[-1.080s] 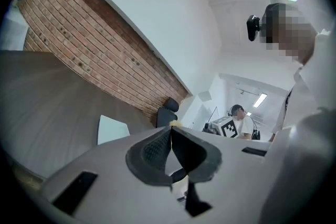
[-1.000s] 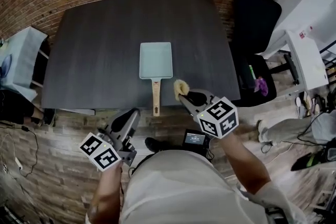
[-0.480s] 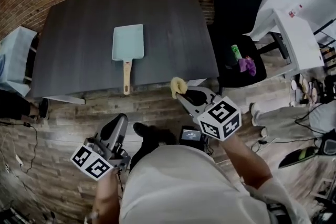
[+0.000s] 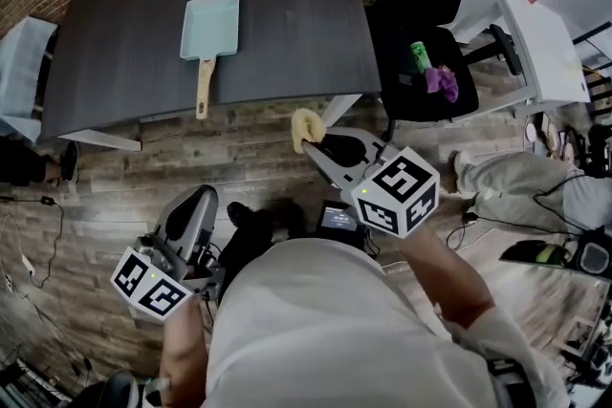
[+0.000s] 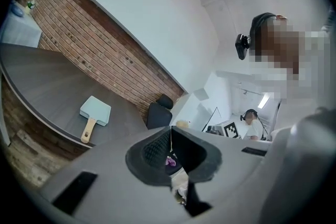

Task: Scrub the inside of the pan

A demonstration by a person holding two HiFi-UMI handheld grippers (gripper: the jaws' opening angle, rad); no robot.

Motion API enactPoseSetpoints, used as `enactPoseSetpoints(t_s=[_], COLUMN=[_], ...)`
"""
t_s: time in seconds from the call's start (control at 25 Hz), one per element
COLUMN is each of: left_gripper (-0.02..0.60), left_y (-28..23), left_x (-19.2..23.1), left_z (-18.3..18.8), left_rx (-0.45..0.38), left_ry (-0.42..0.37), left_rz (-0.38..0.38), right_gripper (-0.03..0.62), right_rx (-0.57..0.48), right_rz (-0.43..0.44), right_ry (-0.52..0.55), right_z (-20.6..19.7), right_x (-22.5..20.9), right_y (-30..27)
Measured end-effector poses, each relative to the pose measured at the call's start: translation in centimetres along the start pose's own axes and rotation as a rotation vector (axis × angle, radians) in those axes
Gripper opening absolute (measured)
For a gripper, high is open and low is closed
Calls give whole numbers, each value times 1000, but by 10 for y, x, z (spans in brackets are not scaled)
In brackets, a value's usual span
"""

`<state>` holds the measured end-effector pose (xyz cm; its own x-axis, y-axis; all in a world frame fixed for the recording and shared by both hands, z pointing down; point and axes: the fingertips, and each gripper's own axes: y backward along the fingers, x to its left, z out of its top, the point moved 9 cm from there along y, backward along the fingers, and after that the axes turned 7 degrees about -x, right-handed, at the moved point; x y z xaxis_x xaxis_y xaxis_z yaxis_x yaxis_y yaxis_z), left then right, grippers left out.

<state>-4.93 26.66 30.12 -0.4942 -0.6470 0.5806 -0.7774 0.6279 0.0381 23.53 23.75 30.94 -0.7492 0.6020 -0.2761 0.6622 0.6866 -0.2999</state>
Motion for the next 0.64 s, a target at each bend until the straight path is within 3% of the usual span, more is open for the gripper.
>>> enactPoseSetpoints(t_s=[0.36,0.48,0.64], left_gripper=[20,105,143], left_y=[-13,-8,1], left_x=[-6,1,10], left_z=[15,20,25], left_rx=[28,45,46], left_ry=[-15,-8,19], left_rz=[-91,-105,-136], right_gripper=[43,43,43], right_rx=[-79,-95,-108], right_rz=[33,53,79], right_ry=[-16,-37,-54], right_z=[22,26,30], right_x=[20,32,53], right_y=[4,-7,-19])
